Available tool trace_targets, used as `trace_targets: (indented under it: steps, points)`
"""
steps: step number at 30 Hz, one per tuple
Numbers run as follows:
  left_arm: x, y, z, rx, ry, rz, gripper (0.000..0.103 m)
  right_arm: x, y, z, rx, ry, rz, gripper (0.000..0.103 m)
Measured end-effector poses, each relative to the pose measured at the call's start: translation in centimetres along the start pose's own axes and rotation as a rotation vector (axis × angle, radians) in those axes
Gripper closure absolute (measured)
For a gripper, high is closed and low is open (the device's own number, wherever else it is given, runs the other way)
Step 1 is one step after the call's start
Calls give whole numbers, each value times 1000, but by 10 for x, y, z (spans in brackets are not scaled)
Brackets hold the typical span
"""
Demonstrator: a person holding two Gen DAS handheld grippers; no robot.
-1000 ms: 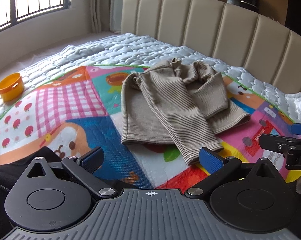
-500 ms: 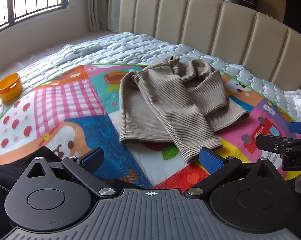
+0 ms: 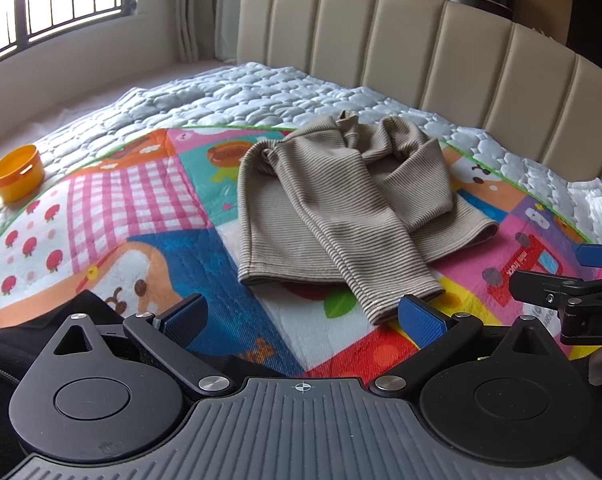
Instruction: Fold clothes
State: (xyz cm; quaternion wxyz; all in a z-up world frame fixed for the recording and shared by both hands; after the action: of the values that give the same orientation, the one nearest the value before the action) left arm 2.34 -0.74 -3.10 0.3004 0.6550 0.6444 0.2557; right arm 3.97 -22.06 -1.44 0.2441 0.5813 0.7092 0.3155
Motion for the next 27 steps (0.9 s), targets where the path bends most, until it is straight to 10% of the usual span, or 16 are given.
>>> trace_targets:
  steps: [27]
  points:
    - [-1, 0, -1, 4, 0, -1, 0, -2, 0, -2, -4, -4, 12, 0]
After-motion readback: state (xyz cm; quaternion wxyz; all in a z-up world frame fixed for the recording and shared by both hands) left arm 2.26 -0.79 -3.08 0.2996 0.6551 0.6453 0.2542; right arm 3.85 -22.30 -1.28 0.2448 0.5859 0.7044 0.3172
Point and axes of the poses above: each gripper's, at about its wrist camera, not at the fingertips, and z roughly the way its jaws point, x to its left, y to its top, the point moved 4 cm from there along z, roughly the way its jaws point
